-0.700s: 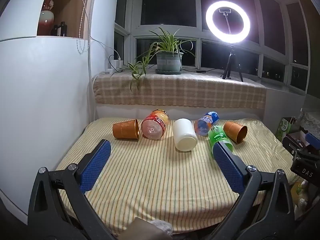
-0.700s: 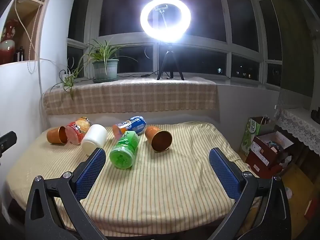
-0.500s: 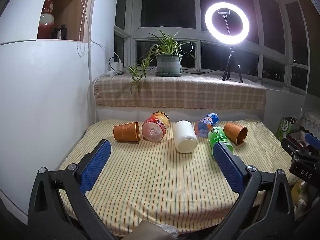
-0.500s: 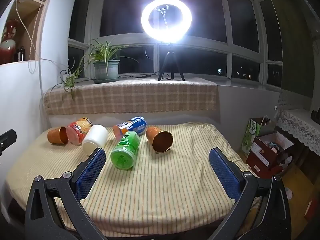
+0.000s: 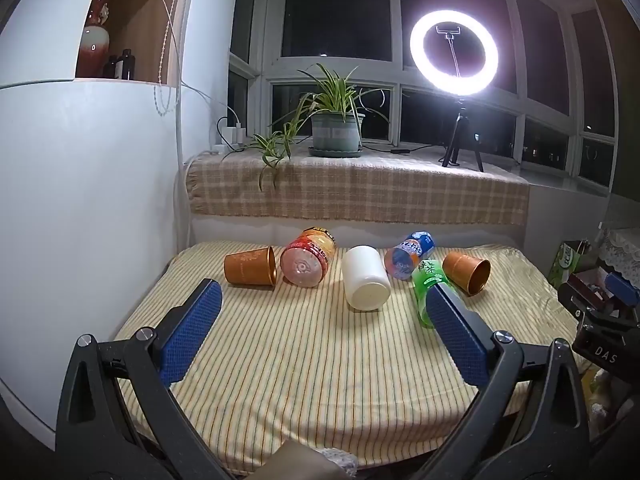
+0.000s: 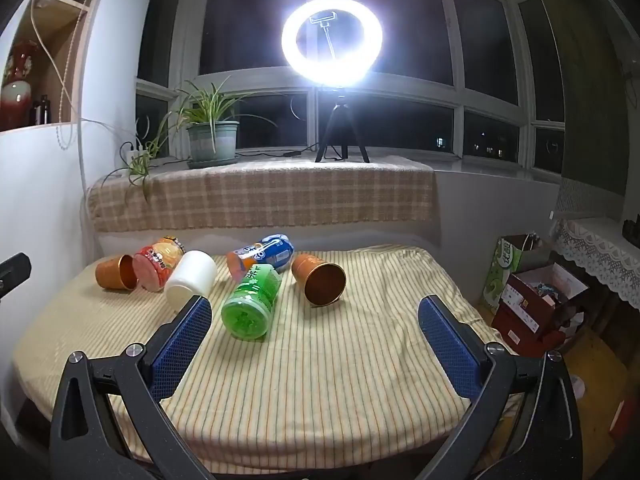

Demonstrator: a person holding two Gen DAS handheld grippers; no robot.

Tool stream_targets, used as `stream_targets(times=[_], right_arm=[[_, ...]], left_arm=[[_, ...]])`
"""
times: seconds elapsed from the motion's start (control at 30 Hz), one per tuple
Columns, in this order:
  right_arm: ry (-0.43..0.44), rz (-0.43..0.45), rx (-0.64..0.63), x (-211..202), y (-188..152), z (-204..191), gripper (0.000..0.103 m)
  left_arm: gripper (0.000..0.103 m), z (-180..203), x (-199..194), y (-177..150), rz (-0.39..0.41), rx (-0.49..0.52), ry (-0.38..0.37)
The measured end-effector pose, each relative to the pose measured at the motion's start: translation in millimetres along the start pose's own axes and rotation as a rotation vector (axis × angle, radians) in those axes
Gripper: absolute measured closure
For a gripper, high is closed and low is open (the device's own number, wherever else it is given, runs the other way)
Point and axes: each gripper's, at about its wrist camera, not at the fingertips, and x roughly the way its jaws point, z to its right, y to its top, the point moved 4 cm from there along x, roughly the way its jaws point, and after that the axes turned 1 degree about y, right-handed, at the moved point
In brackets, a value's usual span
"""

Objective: Flip cup upright

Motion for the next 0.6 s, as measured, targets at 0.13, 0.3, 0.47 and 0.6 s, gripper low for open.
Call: stream_targets(times=[0.13,0.3,0.47,0.6], right_arm=[[0.001,0.0,0.002,1.1,0.1,-0.3,0.0],[-0.001,-0.002,0.003,1.2,1.2,1.1,0.0],[-0.001,-0.005,0.007,5.4,2.9,3.3,0.0],[-0.002,-0.004,0.007,5.0,2.7,3.0,0.0]], left_arm=[[0.0,3.3,-1.4,0.0,0.001,0.004,0.002],[0.0,3.0,-1.0,-1.6,0.004,0.0,0.0],[0.0,3.9,-1.1,-1.0,0.005,-0.001,-0.001],[0.0,3.1,-1.2,-1.7,0.006,-0.001,-0.001]])
